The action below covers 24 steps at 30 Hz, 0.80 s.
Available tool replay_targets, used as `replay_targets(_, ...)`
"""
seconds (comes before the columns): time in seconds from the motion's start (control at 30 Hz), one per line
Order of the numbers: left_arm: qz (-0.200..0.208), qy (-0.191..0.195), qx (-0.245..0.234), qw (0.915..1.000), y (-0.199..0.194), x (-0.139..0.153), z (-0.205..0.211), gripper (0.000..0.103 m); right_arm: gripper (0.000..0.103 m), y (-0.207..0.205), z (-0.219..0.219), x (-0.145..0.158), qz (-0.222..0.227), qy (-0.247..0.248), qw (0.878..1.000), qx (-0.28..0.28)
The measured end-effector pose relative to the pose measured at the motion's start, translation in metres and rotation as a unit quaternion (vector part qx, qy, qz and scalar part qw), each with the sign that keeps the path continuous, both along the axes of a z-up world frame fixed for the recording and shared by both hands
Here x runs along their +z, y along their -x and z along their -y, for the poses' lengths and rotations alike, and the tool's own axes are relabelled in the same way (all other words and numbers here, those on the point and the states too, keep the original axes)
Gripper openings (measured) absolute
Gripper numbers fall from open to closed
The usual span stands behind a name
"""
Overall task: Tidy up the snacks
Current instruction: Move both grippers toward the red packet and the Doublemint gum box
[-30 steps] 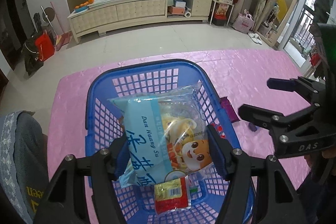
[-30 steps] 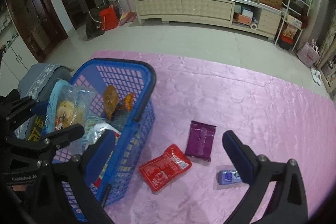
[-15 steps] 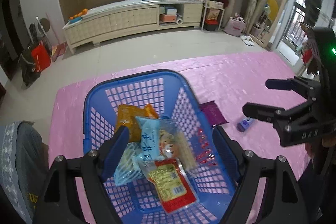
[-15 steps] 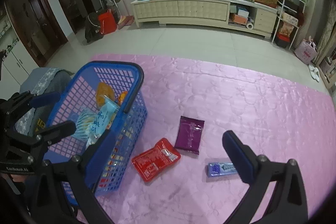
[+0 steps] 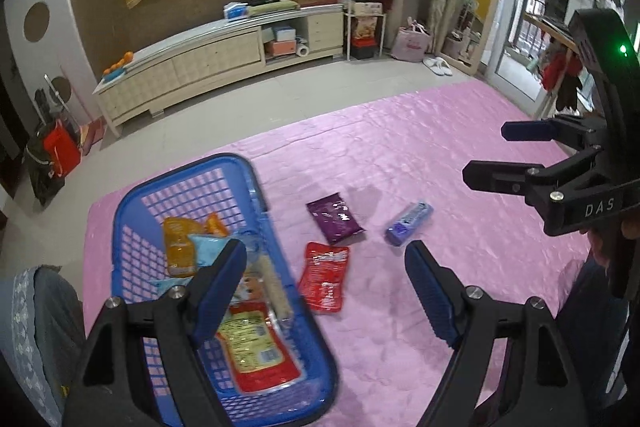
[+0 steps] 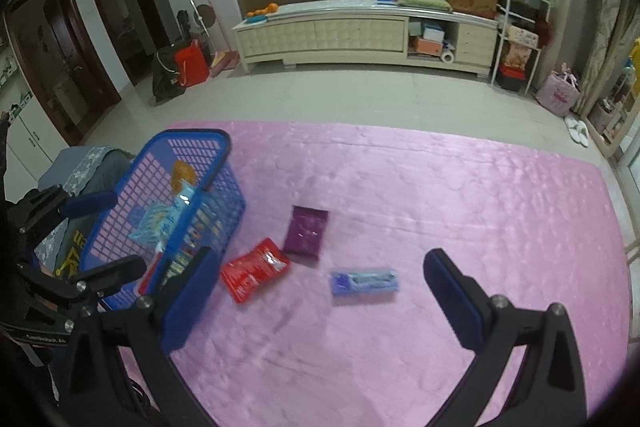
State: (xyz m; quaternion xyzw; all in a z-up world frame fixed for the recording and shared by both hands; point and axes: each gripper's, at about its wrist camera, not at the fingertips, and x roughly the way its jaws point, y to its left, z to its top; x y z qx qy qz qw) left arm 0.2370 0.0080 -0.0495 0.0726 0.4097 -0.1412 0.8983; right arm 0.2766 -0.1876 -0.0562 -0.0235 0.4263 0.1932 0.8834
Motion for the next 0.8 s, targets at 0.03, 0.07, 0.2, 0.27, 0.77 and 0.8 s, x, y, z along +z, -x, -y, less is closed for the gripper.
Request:
replay_targets(0.03, 0.001, -0.003, -0.005, 1.0, 0.001, 0.0, 0.007, 0.08, 0.103, 0.001, 0.006, -0.001, 0.0, 0.0, 1.0, -0.001)
replay_targets(0.07, 0.002, -0.004, -0.008, 1.0, 0.0, 0.0, 0.011, 0.08, 0.103, 0.001, 0.011, -0.003, 0.0, 0.001, 1.0, -0.003)
replay_targets(0.2, 0.005, -0.017, -0.021, 0.9996, 0.0, -0.006, 0.038, 0.08, 0.103, -0.001, 0.028, -0.01, 0.001, 0.004, 1.0, -0.008)
replay_targets(0.27, 0.003, -0.023, -0.029, 0.9993, 0.0, -0.01, 0.05, 0.08, 0.103, -0.002, 0.033, -0.016, -0.002, 0.001, 1.0, -0.006)
replay_targets(0.77, -0.048, -0.1, -0.026, 0.9935, -0.03, -0.077, 0.083, 0.08, 0.103, -0.029, 0.05, -0.072, -0.024, -0.004, 1.0, 0.019)
replay_targets(0.8, -0.053, -0.105, -0.026, 0.9927, -0.033, -0.084, 0.084, 0.08, 0.103, -0.033, 0.05, -0.079, -0.028, -0.006, 0.999, 0.024)
